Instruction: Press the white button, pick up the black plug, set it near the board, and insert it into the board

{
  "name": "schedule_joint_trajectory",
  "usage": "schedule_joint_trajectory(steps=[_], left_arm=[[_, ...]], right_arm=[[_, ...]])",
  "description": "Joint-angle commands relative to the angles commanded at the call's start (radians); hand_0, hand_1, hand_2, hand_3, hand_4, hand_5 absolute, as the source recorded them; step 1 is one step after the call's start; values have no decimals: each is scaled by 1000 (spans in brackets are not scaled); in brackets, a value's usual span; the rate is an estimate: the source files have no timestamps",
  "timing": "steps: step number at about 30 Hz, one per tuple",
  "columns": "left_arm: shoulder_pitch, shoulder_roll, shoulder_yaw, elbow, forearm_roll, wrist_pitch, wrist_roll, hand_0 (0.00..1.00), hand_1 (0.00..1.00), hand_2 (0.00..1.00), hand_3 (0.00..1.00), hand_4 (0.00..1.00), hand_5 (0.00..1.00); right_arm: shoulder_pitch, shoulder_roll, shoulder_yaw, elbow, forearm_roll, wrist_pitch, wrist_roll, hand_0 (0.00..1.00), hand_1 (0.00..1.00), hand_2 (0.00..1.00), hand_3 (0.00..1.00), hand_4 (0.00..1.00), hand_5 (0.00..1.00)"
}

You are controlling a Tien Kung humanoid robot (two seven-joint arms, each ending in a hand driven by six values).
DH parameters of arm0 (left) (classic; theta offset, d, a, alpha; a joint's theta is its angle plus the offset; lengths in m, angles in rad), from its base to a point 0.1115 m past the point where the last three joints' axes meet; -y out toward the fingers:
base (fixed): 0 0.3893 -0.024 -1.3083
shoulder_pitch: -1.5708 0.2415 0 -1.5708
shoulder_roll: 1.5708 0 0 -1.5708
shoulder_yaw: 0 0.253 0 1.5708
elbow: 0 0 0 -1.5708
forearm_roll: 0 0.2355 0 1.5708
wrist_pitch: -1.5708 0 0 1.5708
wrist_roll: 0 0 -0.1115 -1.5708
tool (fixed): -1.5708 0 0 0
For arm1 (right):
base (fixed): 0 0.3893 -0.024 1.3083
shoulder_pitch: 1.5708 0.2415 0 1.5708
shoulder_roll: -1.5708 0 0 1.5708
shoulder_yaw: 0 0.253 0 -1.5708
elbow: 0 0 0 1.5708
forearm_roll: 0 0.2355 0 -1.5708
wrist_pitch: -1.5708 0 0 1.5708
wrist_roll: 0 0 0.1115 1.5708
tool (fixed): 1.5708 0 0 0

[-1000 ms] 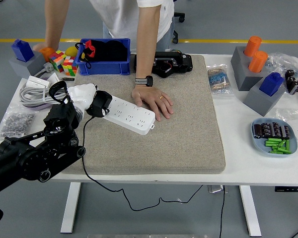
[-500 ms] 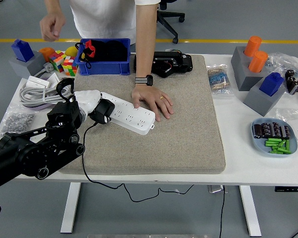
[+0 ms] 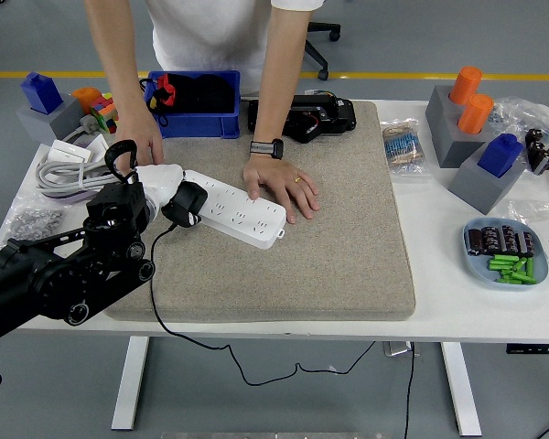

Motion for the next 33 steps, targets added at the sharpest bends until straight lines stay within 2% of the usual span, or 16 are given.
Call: schedule_joint_trajectory(steps=[1, 10, 23, 31, 32, 33], left_arm=[[0, 0, 0, 2, -1, -3, 0, 176, 136, 178, 330, 509, 2], [-5, -2, 7, 15, -6, -12, 0, 172, 135, 177, 330, 508, 2], [-12, -4, 8, 4, -24, -64, 0, 175, 135, 176, 333, 510, 2], [-18, -3, 2, 2, -27, -72, 0, 174, 135, 176, 332, 507, 2], [-20, -3, 1, 2, -27, -74, 0, 191, 170, 213, 433, 685, 2], [-21, -2, 0, 2, -29, -75, 0, 191, 170, 213, 433, 685, 2]], right_arm=[[0, 0, 0, 0, 0, 0, 0, 624, 594, 586, 579, 645, 379], [1, 1, 2, -1, -1, -1, 0, 624, 594, 586, 579, 644, 378], [1, 0, 1, 0, 0, -2, 2, 623, 594, 586, 579, 644, 377], [1, 0, 2, -1, -1, -2, 2, 624, 594, 586, 579, 645, 377], [1, 0, 1, -1, -1, -2, 2, 624, 594, 586, 578, 644, 376], [1, 0, 2, -1, -1, -2, 2, 624, 594, 586, 578, 644, 376]])
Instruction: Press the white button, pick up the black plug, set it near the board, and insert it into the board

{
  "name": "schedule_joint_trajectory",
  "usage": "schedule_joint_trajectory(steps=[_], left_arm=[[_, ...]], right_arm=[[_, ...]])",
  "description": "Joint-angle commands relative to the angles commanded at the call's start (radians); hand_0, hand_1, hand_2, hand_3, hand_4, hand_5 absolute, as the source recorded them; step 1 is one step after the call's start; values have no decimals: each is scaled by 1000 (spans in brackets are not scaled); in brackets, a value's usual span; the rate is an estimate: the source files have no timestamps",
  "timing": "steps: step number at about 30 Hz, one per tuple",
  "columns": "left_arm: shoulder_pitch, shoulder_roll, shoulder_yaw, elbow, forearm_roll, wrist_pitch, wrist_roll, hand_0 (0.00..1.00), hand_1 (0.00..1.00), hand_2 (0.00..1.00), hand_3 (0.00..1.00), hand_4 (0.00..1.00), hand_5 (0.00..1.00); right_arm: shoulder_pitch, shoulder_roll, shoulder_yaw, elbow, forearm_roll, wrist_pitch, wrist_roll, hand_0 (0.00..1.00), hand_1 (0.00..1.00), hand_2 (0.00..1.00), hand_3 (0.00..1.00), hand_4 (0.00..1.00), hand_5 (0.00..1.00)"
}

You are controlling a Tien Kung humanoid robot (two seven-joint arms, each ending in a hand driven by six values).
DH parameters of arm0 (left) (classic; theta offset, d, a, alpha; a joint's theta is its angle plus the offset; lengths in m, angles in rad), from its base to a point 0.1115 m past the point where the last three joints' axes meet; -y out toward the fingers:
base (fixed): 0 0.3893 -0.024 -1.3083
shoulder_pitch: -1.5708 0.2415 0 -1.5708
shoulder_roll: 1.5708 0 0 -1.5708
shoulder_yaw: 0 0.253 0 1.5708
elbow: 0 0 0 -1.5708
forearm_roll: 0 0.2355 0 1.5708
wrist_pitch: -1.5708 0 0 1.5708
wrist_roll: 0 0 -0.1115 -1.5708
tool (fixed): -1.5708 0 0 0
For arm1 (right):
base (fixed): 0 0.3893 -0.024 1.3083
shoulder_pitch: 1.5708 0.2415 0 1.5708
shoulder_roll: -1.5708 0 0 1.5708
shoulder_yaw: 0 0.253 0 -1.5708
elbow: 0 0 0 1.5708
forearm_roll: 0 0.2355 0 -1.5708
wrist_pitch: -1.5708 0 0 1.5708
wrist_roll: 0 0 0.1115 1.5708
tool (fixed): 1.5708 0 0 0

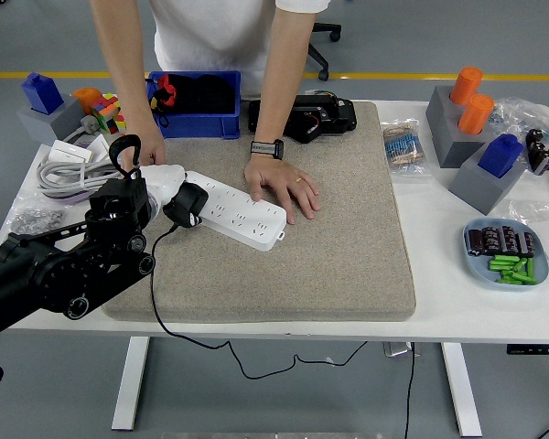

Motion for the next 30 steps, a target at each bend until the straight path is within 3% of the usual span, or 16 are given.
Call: schedule_joint_trajectory(steps=[4, 5, 10, 11, 16, 17, 22, 23, 30], left_arm=[[-4, 1, -5, -1, 4, -5, 0, 191, 170, 213, 433, 685, 2], [-4, 1, -6, -1, 5, -4, 0, 217, 290, 338, 535, 784, 2], [-5, 0, -8, -3, 3, -10, 0, 217, 290, 338, 535, 784, 2], [-4, 0, -9, -3, 2, -11, 0, 262, 404, 421, 563, 823, 89], [-4, 0, -12, -6, -3, -14, 0, 262, 404, 421, 563, 823, 89], [-4, 0, -13, -6, -3, -14, 0, 340, 526, 496, 610, 857, 141], [-3, 0, -17, -9, -8, -11, 0, 340, 526, 496, 610, 857, 141], [-3, 0, -16, -9, -7, -7, 0, 459, 658, 576, 679, 892, 207], [-3, -3, -9, -3, 2, 0, 0, 491, 675, 587, 681, 879, 174]], right_arm=[[1, -1, 2, 0, 0, 0, 1, 624, 594, 586, 578, 644, 376], [1, -1, 1, 0, 0, 0, 1, 624, 594, 586, 578, 645, 377], [1, 0, 0, 0, 1, 0, 1, 624, 594, 586, 578, 645, 377], [1, 0, 0, 1, 1, 0, 1, 623, 594, 586, 579, 645, 377], [0, 0, 0, 0, 1, 0, 2, 623, 594, 586, 579, 645, 377], [0, 0, 0, 0, 1, 0, 2, 624, 594, 586, 579, 645, 376], [0, -1, -3, 0, 2, 0, 2, 624, 594, 586, 579, 645, 376], [1, 0, -2, 0, 2, 0, 2, 624, 594, 586, 579, 645, 376], [1, 0, 0, 0, 1, -1, 2, 624, 594, 586, 579, 645, 376]])
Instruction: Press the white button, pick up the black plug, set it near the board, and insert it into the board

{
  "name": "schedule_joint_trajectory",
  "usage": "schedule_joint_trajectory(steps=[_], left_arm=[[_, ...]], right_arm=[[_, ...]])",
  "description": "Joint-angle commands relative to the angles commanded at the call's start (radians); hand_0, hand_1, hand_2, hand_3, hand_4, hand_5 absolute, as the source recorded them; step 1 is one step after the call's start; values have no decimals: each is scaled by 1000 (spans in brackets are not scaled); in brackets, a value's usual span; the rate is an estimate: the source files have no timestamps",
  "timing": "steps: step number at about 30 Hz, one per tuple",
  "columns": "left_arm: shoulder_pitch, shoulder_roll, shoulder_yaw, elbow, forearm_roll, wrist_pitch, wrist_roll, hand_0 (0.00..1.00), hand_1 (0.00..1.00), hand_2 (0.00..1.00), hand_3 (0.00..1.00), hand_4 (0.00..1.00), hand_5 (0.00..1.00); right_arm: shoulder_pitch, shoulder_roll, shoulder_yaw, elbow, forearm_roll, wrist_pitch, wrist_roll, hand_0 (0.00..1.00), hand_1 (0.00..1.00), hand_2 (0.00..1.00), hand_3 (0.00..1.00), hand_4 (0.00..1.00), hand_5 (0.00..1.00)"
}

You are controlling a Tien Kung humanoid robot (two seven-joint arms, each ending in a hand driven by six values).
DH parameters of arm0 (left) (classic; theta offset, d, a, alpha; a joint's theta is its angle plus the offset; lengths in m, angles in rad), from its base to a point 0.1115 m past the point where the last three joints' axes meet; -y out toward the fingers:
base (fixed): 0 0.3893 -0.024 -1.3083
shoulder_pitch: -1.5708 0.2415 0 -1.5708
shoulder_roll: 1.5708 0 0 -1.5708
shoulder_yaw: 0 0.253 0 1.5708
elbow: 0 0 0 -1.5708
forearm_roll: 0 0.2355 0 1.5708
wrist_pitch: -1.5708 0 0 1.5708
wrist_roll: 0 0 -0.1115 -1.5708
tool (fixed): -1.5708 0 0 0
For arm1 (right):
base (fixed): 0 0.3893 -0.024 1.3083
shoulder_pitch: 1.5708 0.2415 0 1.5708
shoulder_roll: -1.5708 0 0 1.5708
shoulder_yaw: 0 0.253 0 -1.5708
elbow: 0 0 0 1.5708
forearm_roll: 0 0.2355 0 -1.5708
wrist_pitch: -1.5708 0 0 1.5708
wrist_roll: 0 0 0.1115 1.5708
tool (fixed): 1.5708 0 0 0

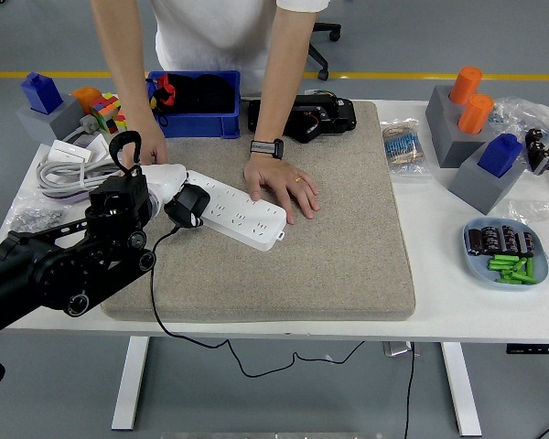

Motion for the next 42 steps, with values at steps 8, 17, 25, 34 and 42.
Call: schedule_joint_trajectory(steps=[8, 17, 25, 34, 42], left_arm=[[1, -2, 8, 7, 15, 19, 0, 401, 500, 425, 611, 865, 154], [0, -5, 5, 12, 27, 40, 0, 337, 388, 359, 552, 828, 138], [-4, -9, 7, 19, 27, 41, 0, 328, 364, 350, 544, 821, 132], [-6, -14, 6, 21, 32, 58, 0, 321, 361, 347, 543, 809, 117], [-16, -24, 9, 32, 37, 55, 0, 300, 336, 334, 534, 794, 93]], right_arm=[[-1, 1, -1, 0, -1, 0, 0, 624, 594, 585, 579, 646, 376], [-1, 0, -2, 1, 0, -3, 4, 624, 594, 585, 578, 646, 378], [0, 1, 1, 1, -1, -3, 4, 624, 594, 585, 579, 647, 378], [0, 2, 1, 0, -2, -3, 4, 623, 594, 585, 578, 646, 377], [0, 1, -2, 1, -2, -3, 4, 623, 594, 585, 577, 647, 376]])
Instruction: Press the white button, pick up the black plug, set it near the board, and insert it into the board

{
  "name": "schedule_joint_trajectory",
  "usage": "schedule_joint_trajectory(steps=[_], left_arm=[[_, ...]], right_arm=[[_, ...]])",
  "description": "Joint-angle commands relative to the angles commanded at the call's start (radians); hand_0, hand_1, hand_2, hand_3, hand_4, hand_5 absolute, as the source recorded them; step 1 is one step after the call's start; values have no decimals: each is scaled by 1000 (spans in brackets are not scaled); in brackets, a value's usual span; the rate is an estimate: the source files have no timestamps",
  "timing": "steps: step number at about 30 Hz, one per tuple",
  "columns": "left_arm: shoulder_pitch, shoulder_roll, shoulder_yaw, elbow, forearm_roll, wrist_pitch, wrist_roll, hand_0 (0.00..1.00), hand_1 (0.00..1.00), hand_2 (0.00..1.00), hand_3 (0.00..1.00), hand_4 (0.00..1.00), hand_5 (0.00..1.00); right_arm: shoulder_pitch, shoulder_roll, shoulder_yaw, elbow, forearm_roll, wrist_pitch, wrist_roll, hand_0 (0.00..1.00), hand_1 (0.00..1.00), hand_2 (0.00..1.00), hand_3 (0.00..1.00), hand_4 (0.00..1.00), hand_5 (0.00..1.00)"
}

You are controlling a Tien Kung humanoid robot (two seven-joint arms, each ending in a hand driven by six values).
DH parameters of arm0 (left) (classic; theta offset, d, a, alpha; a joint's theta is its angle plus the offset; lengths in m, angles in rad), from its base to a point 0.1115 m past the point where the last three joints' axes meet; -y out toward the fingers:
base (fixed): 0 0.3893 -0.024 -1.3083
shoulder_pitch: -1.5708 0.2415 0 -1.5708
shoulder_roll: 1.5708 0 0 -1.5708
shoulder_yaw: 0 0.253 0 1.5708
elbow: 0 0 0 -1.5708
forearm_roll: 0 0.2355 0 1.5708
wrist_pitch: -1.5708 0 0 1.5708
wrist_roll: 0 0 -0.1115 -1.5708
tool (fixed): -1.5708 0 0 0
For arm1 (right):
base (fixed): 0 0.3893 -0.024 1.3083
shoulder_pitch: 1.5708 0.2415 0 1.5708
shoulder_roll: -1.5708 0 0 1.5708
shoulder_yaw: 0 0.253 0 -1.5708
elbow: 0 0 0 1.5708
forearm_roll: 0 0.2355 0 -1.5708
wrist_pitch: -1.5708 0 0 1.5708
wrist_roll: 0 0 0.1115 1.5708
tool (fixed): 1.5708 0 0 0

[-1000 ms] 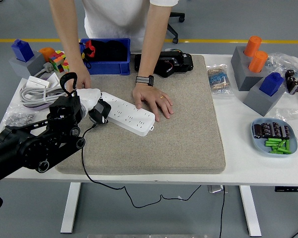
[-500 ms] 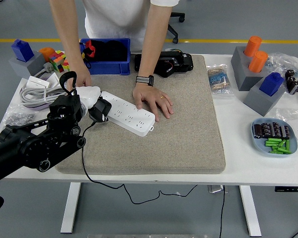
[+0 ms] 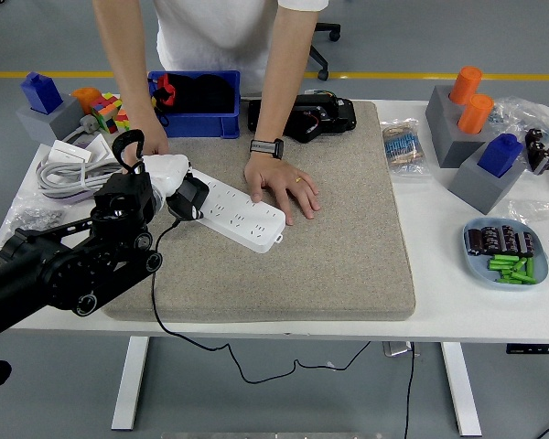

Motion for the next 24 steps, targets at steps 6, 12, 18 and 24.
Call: schedule_joint_trajectory(steps=[6, 12, 18, 24], left_arm=[[-4, 2, 16, 8, -18, -27, 0, 296, 332, 333, 533, 792, 97], [-6, 4, 21, 15, -25, -35, 0, 295, 332, 333, 534, 791, 98], [-6, 1, 24, 19, -22, -26, 0, 297, 348, 340, 540, 786, 93], [-12, -4, 27, 29, -23, -26, 0, 293, 338, 336, 535, 786, 88]], right_arm=[[-1, 0, 3, -1, -1, 0, 0, 624, 594, 585, 578, 647, 376], [-1, -1, 2, 0, 0, 0, 0, 624, 592, 585, 579, 646, 375], [-1, 0, 1, 1, 0, 0, 0, 624, 592, 585, 579, 646, 375], [-2, -1, -3, 0, 1, 0, 0, 622, 593, 585, 578, 646, 374]])
